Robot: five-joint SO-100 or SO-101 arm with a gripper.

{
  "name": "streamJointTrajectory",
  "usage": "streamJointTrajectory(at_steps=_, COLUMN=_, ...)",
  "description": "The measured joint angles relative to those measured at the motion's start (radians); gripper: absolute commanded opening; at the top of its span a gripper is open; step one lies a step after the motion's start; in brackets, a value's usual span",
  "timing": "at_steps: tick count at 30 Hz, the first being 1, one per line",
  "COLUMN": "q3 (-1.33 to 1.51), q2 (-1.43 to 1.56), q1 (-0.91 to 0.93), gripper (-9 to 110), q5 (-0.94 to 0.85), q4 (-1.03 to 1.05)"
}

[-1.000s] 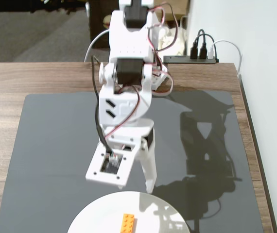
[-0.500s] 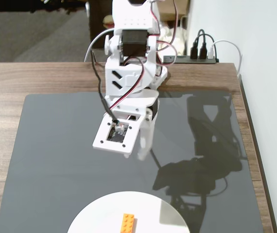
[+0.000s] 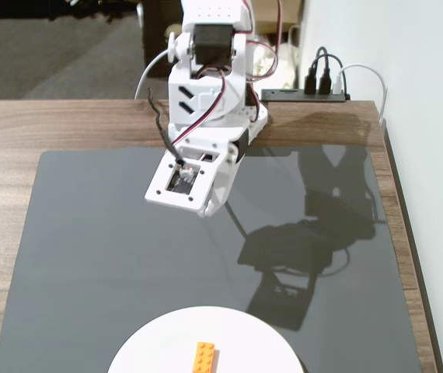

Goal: Grasp a lego block and put it on the plate.

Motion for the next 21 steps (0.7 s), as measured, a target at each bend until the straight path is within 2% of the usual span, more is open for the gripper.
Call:
streamJointTrajectory(at_steps=8, q3=0.210, q2=0.184, q1=-0.003, gripper=1, q5=0.000, q4=-0.002)
streamJointTrajectory(at_steps=21, q3=0.540, q2=0.503, q1=-0.149, gripper=1, q5=-0.006, q4=0.028)
